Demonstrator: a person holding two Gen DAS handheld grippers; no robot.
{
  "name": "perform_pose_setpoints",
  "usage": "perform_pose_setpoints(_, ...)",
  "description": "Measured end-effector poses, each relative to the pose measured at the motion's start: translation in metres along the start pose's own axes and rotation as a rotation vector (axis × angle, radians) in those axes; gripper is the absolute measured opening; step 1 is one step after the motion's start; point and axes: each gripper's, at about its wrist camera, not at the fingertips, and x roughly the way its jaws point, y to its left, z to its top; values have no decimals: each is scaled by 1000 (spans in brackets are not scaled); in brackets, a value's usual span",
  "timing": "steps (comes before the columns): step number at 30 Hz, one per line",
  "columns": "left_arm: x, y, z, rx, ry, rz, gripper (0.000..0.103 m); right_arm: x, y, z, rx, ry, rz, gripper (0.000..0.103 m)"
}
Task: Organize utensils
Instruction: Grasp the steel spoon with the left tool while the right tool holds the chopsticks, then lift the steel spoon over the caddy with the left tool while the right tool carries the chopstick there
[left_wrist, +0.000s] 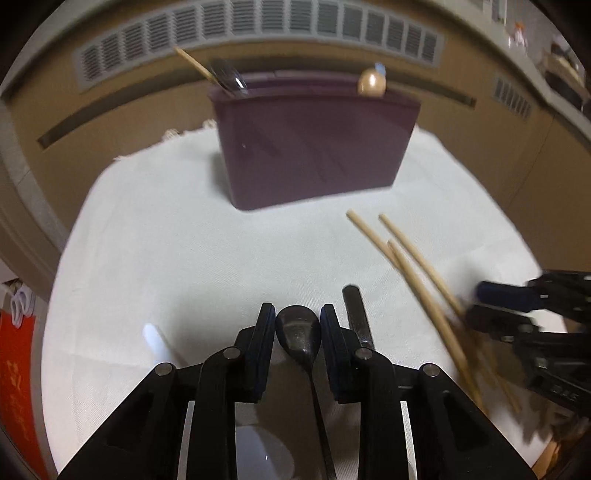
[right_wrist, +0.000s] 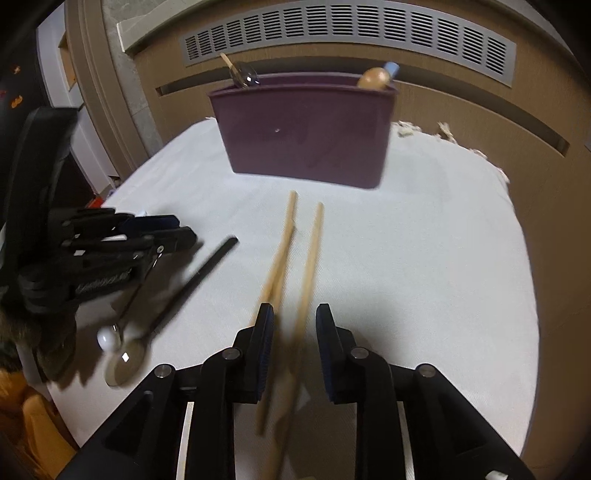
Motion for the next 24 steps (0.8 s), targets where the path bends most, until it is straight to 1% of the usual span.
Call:
perform_pose_setpoints(4,-21,9,-1,-30,-71,-8,26,14,9,14,2,28,24,23)
perform_pose_setpoints(7,-28,16,-4,-44,-89,-23,26,24,16,19,3,49,21,23)
perform_pose_setpoints(9,-29,20,-6,-56,-91,-34,26,30,21,21,-11,61,3,23)
perform_pose_setpoints(12,-31,26,-10,-78,-94,-59,26,38,26,22,-38,72,-57,23)
perform_pose_setpoints(15,-31,27,-12,-88,-99,-69,26,44,23,24,-33,78,-73,22)
perform_pose_setpoints(17,-32,27,-12,-95,-103,-73,26,42,23,25,-40,81,-83,11)
perform_pose_setpoints(21,-43,25,-13,-96,-122,-69,26,29,24,23,-44,63,-53,8)
perform_pose_setpoints(24,-60,19,-15,-82,-150,-64,26,2,25,21,-46,1,-40,7)
